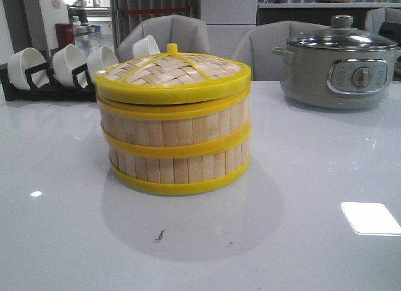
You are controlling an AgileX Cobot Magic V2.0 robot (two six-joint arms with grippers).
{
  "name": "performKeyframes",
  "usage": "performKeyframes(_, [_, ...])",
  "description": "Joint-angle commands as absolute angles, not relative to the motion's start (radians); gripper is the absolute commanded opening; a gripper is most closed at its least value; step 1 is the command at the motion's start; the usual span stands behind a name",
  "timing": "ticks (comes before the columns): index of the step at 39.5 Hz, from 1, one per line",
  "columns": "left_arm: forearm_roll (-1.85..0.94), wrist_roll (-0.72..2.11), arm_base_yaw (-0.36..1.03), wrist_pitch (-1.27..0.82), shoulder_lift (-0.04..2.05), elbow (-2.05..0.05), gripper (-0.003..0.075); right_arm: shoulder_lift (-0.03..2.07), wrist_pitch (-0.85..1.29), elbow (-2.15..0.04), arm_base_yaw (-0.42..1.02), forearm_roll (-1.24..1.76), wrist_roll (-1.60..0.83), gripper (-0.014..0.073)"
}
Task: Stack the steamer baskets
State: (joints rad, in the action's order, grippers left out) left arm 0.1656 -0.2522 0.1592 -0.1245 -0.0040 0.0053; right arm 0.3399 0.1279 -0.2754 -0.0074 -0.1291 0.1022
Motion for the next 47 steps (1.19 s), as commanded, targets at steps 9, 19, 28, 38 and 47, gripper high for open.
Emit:
performKeyframes(9, [0.15,-0.259,0.158,-0.014,-0.02,0.007,0.0086,0.346,0.037,-0.304,-0.013,-0.14,0.093,0.0046])
performKeyframes(19, [0.149,-0.259,0.158,-0.012,-0.018,0.007,0.0086,0.346,0.037,-0.304,-0.013,-0.14,0.093,0.0046])
performKeyframes(28, [0.13,-0.217,0.158,0.006,-0.017,0.007,0.0087,0.346,0.037,-0.304,-0.013,-0.14,0.093,0.0046])
performKeyframes(38, [0.109,-0.12,0.158,0.0,-0.017,0.007,0.0086,0.346,0.037,-0.304,-0.013,-0.14,0.093,0.0046])
performKeyframes(47, [0.112,-0.12,0.158,-0.007,-0.017,0.007,0.0086,0.346,0.037,-0.304,-0.013,-0.14,0.093,0.0046])
